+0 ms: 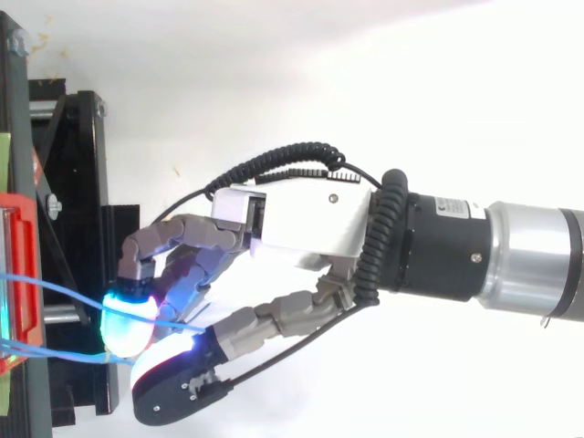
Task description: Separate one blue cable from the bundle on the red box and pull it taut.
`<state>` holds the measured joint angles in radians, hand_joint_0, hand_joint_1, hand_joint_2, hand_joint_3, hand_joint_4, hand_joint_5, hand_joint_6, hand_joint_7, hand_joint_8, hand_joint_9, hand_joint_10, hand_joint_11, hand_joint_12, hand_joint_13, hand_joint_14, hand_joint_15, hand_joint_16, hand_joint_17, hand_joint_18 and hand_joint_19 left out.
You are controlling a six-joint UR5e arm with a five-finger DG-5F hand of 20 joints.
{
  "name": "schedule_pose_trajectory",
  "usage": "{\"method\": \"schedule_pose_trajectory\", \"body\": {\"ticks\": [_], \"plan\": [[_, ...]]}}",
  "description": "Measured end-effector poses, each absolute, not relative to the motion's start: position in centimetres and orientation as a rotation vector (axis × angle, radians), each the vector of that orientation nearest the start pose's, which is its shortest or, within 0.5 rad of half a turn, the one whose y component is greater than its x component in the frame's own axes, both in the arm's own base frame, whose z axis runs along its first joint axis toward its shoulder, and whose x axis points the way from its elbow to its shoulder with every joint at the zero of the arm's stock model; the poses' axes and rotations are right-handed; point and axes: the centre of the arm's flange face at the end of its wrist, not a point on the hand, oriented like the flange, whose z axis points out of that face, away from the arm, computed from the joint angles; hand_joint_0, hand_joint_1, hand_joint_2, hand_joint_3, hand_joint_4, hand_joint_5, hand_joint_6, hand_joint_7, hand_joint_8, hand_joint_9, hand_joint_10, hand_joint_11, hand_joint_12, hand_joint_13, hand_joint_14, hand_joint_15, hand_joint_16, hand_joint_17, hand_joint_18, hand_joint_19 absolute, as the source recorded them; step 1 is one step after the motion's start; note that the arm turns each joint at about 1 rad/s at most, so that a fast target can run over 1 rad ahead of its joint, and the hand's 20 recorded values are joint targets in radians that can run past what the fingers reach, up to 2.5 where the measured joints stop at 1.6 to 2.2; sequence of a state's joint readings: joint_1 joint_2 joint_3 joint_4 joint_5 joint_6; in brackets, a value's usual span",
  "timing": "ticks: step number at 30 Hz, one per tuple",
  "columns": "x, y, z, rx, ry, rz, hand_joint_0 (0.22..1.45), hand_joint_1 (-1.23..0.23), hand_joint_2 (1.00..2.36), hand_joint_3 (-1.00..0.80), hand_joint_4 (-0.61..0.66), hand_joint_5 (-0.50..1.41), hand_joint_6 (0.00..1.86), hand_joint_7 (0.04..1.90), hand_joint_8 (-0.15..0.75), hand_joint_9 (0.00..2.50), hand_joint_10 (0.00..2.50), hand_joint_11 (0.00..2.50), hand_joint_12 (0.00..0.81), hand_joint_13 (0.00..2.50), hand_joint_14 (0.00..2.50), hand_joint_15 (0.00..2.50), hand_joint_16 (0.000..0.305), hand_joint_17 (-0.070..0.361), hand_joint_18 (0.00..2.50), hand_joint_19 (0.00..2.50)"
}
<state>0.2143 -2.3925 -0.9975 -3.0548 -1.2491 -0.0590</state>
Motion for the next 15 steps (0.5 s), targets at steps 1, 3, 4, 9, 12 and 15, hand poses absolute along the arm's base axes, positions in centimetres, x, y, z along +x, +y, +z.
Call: {"method": "schedule_pose_trajectory", "body": {"ticks": [1,3,4,9,12,15], "plan": [[78.6,0.3,24.4,1.293,1.293,0.980,0.58,-0.73,1.01,-0.34,0.15,-0.10,0.75,0.92,0.214,0.91,0.01,0.34,0.330,0.64,0.02,0.35,0.051,0.116,0.36,0.42],[78.6,0.3,24.9,1.289,1.289,0.982,0.59,-0.74,1.01,-0.31,0.15,-0.12,0.80,0.86,0.213,0.91,0.02,0.37,0.332,0.64,0.02,0.35,0.052,0.116,0.37,0.43],[78.6,0.3,25.1,1.287,1.287,0.983,0.59,-0.74,1.01,-0.31,0.15,-0.12,0.82,0.83,0.211,0.91,0.02,0.37,0.332,0.64,0.02,0.35,0.052,0.116,0.37,0.43],[78.5,0.2,26.1,1.279,1.278,0.985,0.59,-0.76,1.01,-0.29,0.15,-0.13,0.88,0.76,0.214,0.91,0.01,0.39,0.332,0.65,0.02,0.36,0.052,0.118,0.39,0.43],[78.7,0.1,27.0,1.276,1.265,0.991,0.59,-0.75,1.01,-0.29,0.16,-0.13,0.90,0.75,0.213,0.92,0.01,0.40,0.333,0.66,0.02,0.37,0.052,0.117,0.39,0.44],[78.9,-0.2,27.9,1.273,1.256,0.994,0.59,-0.74,1.01,-0.29,0.17,-0.13,0.90,0.75,0.216,0.94,0.01,0.41,0.333,0.67,0.02,0.38,0.052,0.117,0.40,0.45]]}}
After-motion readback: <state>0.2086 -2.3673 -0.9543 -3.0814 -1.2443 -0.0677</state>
